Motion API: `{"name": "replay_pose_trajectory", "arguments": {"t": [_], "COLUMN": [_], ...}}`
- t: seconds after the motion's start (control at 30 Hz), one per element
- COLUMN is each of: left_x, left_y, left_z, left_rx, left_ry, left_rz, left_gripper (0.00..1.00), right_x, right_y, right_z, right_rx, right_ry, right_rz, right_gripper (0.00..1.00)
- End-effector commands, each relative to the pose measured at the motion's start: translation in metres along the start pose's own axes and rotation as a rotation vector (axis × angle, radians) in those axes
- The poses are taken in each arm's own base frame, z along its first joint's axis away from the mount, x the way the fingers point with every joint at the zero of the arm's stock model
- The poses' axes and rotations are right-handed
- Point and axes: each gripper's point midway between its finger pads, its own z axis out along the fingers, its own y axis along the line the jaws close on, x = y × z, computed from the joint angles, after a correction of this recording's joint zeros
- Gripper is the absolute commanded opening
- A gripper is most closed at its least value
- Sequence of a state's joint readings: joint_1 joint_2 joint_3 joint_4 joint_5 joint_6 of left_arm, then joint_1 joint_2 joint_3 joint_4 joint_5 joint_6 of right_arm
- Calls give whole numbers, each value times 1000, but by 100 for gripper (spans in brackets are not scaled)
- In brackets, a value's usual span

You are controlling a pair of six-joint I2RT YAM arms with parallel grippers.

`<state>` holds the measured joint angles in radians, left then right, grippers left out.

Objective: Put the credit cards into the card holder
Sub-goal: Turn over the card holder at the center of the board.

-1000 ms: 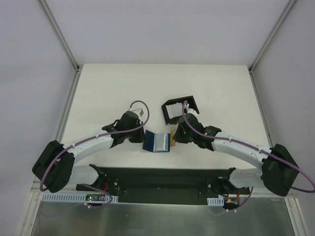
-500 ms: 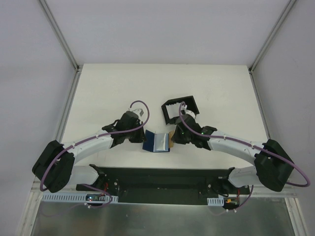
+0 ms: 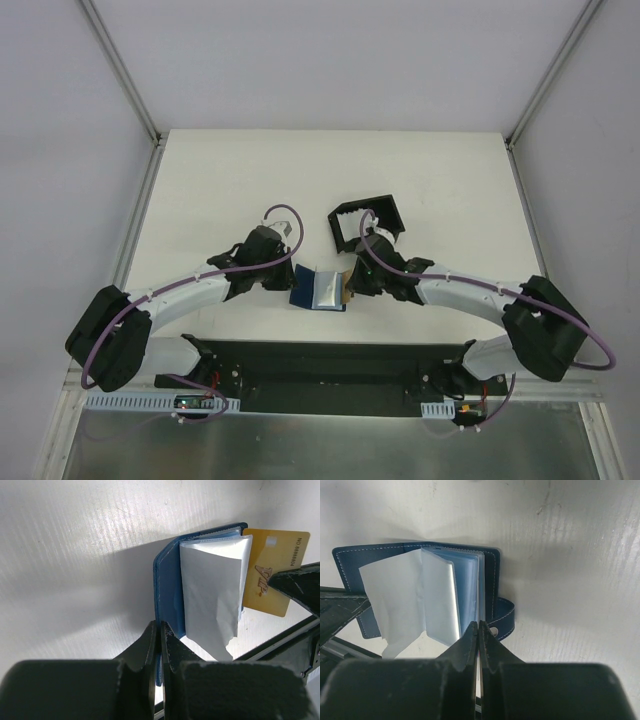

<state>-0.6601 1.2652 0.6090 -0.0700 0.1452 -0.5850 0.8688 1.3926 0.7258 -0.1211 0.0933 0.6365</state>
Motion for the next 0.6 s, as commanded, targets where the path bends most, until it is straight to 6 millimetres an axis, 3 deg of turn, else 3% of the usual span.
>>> {"name": "replay_pose_trajectory", "arguments": {"t": [0.0,0.17,0.57], "left_x": [5,12,26], "left_y": [7,12,22], "left_z": [0,3,14], "left_rx": [-35,-45,-49], "left_ry": [21,29,37], "left_rz": [-4,-16,-47], "left_gripper": [0,0,0], "right_x": [6,9,-6], "right_y": [7,8,51], "right_z": [9,13,2], "right_rx": [-53,-66,-277], "right_ry": [25,43,28], "right_rz": [64,100,93], "right_gripper": [0,0,0]}}
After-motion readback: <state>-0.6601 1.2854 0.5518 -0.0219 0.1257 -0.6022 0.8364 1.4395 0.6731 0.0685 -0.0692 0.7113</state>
